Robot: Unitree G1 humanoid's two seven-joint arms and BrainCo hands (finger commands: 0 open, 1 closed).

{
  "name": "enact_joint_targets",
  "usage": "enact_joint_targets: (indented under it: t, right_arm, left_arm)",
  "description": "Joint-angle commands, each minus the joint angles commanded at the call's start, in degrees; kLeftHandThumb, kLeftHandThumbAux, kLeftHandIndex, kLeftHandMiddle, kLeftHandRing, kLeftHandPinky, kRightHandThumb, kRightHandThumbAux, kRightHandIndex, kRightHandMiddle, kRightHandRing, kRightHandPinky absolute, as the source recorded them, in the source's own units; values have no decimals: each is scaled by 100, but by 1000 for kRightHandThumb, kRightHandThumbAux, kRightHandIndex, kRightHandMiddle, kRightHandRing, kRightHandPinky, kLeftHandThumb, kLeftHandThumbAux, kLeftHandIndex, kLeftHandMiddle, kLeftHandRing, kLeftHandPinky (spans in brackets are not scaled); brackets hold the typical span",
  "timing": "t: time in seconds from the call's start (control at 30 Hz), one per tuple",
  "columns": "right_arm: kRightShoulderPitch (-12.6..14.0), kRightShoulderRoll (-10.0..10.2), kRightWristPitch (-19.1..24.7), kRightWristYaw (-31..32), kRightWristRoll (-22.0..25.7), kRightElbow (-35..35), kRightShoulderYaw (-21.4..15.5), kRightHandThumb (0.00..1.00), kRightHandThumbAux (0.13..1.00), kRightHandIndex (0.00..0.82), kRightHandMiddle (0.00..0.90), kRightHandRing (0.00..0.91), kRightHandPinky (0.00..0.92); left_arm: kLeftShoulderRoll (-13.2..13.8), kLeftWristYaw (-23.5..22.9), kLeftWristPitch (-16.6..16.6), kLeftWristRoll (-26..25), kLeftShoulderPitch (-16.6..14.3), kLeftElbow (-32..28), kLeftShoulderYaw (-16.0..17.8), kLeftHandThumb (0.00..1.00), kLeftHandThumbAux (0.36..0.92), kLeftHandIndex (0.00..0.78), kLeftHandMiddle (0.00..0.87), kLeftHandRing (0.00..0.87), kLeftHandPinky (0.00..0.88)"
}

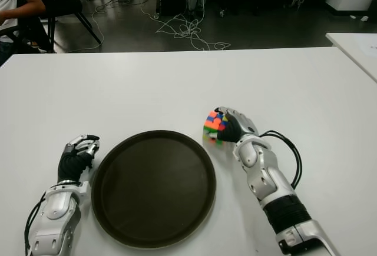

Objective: Pick up the Rubik's Cube and put it in the plate

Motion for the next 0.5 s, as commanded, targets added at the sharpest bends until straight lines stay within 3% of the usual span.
enact_joint_targets:
  t: [0.5]
  right_arm:
    - [36, 20, -188, -306, -34, 24, -1, 705, 725, 417, 244, 257, 325]
  left_arm:
    - [56, -74, 142, -8, 6, -43, -16, 708, 706, 443, 797, 811, 798]
